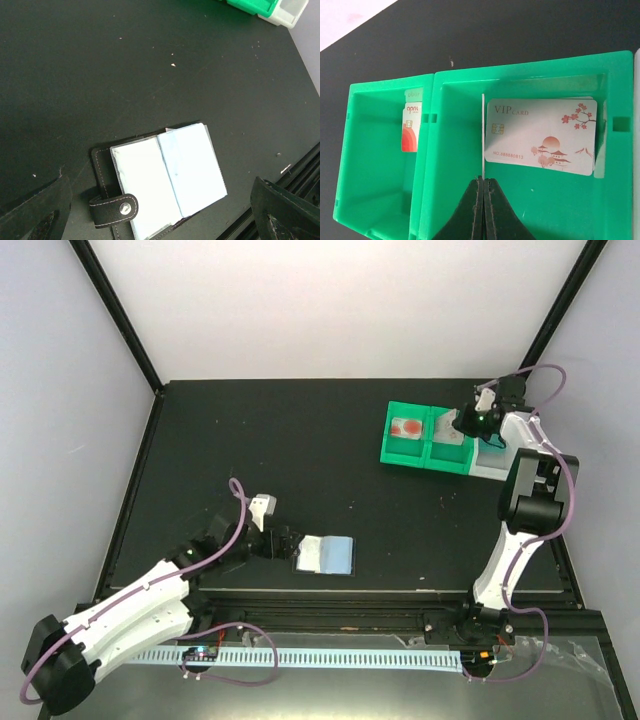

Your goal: Take the credit cards out of the card holder

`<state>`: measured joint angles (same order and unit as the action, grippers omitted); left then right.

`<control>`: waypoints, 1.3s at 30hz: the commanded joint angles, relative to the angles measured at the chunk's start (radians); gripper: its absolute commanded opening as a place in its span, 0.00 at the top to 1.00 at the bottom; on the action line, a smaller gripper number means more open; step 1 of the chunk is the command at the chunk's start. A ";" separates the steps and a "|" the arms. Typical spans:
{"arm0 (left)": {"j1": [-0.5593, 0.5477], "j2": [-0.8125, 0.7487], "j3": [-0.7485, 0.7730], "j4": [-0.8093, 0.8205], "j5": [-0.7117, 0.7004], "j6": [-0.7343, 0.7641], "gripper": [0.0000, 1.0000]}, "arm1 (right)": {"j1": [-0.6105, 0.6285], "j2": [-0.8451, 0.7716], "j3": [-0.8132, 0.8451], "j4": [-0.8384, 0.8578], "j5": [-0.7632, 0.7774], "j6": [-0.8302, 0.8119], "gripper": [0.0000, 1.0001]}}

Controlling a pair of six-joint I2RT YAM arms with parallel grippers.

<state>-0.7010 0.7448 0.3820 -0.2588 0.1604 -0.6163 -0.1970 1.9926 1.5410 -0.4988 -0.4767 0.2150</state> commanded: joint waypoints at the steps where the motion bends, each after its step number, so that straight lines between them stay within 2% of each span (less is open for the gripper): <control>1: 0.007 0.020 0.057 0.020 -0.004 -0.015 0.01 | -0.004 0.048 0.074 -0.035 -0.033 -0.007 0.99; 16: 0.006 0.031 0.058 0.015 -0.001 -0.036 0.01 | -0.005 0.117 0.138 -0.055 0.076 0.030 0.96; 25: 0.006 0.048 0.061 0.010 0.002 -0.042 0.01 | -0.005 0.127 0.157 -0.069 0.110 0.061 0.84; 39: 0.007 0.074 0.054 -0.035 -0.024 -0.041 0.01 | 0.009 0.089 0.135 -0.064 0.129 0.098 0.79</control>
<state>-0.7002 0.8143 0.4046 -0.2798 0.1516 -0.6491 -0.1970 2.1040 1.6714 -0.5671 -0.3527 0.2947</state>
